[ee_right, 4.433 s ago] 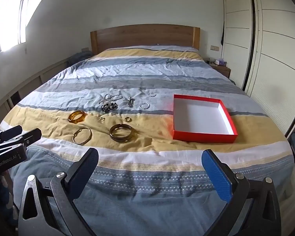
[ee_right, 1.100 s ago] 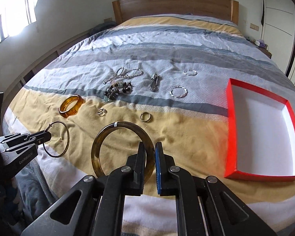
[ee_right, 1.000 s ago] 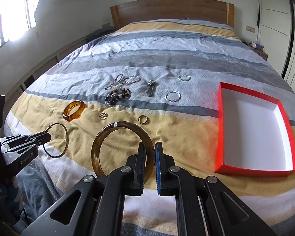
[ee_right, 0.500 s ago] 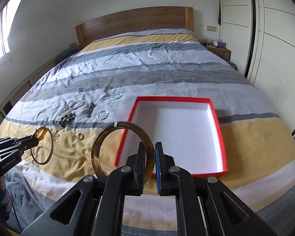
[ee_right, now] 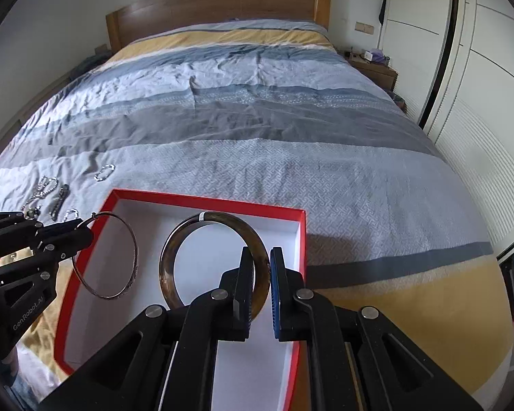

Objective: Organize jewelry
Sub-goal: 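Carry the dark bangle and silver hoop over the red box with both grippers, then open both grippers to drop the bangle and hoop into the box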

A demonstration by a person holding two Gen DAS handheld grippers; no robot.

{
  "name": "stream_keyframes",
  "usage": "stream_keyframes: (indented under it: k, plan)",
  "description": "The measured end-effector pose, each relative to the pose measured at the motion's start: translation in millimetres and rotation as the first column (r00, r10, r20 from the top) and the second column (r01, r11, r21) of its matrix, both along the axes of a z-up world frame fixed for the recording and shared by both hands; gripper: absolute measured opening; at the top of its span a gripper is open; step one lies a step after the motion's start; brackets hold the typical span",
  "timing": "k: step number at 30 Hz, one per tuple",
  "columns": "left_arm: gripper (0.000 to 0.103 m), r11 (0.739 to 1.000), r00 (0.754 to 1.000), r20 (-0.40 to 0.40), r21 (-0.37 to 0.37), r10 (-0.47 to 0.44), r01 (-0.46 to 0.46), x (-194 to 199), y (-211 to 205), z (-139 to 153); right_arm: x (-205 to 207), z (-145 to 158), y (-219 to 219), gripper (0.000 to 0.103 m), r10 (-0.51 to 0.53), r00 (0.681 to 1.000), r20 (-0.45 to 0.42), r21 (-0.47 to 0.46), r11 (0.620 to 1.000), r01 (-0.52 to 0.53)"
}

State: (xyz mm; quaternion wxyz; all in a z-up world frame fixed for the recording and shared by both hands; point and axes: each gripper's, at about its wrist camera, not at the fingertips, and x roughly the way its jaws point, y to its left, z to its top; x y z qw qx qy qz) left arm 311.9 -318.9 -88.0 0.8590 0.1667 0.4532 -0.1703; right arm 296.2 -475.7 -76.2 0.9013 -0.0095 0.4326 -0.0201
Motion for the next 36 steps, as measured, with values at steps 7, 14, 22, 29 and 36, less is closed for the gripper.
stream_keyframes:
  k: [7,14,22,29,36]
  plan:
    - [0.006,0.999,0.998,-0.055,0.030,0.011,-0.009,15,-4,-29,33,-26,3,0.009,0.102,0.991,-0.083,-0.088,0.990,-0.109]
    - [0.007,1.000,0.999,-0.052,0.022,0.015,-0.014,15,-6,-35,46,-46,12,0.009,0.156,0.974,-0.164,-0.158,0.970,-0.182]
    - [0.016,0.999,0.999,-0.044,-0.031,0.016,-0.017,13,1,-23,39,-35,12,0.028,0.140,0.981,-0.132,-0.188,0.968,-0.163]
    - [0.030,0.993,0.998,0.051,-0.120,0.027,-0.021,-23,23,29,-12,21,1,0.037,0.048,0.999,0.012,-0.108,0.993,-0.047]
    - [0.030,0.994,0.996,0.070,-0.101,0.048,-0.041,-88,68,64,-94,63,15,0.037,-0.024,0.994,0.108,0.066,0.998,0.017]
